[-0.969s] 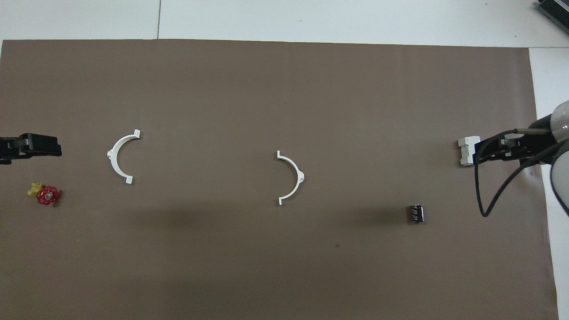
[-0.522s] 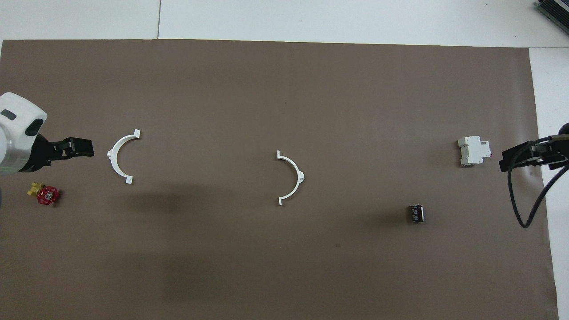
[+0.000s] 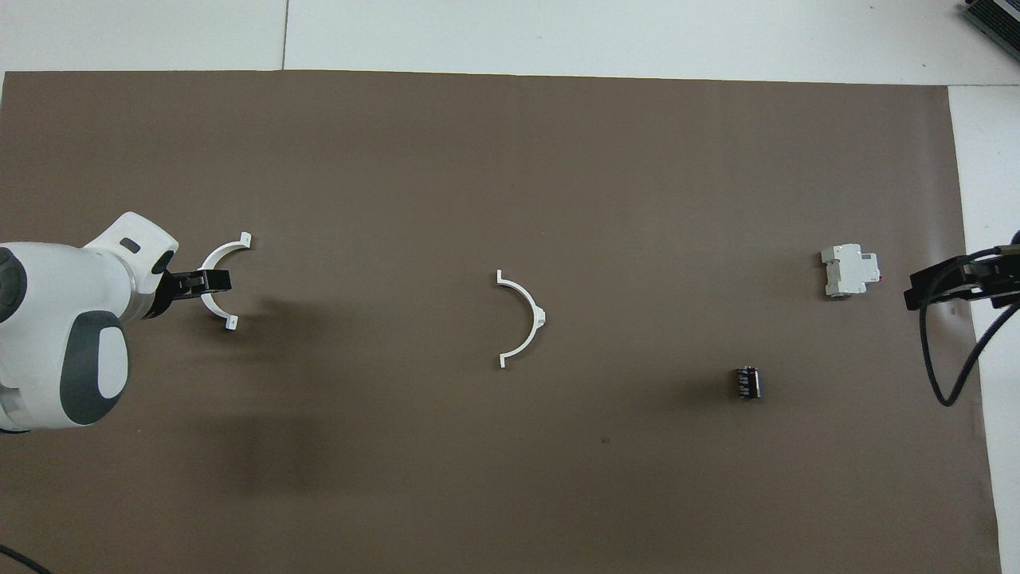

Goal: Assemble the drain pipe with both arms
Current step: 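Reach the left gripper to the other white clamp half and grasp it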

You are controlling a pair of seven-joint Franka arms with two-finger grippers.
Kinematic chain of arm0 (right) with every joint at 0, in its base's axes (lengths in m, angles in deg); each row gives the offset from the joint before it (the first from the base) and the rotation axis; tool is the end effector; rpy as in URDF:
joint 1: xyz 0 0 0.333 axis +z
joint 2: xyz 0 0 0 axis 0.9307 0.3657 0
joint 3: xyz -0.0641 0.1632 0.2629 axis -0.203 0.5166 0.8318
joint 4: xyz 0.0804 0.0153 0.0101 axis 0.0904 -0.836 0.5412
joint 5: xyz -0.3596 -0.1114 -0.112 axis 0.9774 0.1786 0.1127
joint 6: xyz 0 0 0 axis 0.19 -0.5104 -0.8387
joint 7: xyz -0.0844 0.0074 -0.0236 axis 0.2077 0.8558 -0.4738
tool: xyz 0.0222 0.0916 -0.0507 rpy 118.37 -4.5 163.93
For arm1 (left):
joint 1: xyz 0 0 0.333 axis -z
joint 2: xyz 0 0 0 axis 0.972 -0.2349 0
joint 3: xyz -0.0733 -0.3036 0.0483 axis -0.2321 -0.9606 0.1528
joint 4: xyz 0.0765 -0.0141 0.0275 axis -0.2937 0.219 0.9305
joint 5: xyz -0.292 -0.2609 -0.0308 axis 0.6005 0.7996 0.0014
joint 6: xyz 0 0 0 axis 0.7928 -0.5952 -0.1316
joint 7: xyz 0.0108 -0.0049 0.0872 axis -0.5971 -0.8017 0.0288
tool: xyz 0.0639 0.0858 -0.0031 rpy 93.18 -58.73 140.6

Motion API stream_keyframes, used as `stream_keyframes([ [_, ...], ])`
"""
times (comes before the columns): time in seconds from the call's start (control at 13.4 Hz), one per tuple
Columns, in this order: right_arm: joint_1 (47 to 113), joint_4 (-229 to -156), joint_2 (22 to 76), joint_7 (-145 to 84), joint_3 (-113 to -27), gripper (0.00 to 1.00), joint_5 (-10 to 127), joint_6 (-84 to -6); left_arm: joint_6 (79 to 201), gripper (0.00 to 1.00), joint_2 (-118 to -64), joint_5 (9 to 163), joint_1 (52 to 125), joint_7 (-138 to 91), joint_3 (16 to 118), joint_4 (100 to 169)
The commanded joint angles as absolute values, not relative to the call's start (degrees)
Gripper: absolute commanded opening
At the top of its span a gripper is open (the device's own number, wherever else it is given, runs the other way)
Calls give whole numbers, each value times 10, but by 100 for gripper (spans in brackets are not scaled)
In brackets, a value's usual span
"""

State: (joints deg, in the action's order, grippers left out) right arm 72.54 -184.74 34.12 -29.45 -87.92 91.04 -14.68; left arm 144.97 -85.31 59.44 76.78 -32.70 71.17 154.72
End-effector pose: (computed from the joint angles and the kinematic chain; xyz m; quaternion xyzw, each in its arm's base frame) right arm 0.5417 -0.0667 0.5722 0.9970 -0.0010 -0.0777 0.0058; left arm 0.5427 0.0044 0.3438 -0.9956 -0.0474 -0.0812 0.0053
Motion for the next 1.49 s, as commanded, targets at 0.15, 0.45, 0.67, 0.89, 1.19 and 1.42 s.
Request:
stream_keyframes([
  [0.15, 717, -1864, 328, -304, -874, 100, 909, -161, 1500, 100, -887, 586, 762, -348, 713, 1551],
  [0.45, 718, -1860, 333, -303, -874, 100, 909, -175, 1525, 100, -911, 587, 760, -327, 713, 1549],
  [0.67, 718, -1859, 333, -303, -874, 100, 909, -175, 1525, 99, -912, 592, 755, -323, 713, 1543],
  [0.89, 718, -1859, 333, -303, -874, 100, 909, -175, 1526, 96, -918, 592, 754, -324, 713, 1538],
  [1.19, 718, -1859, 333, -303, -874, 100, 909, -176, 1548, 96, -934, 592, 756, -323, 713, 1538],
  [1.42, 718, -1859, 333, -303, -874, 100, 909, -176, 1548, 46, -935, 592, 759, -322, 713, 1538],
])
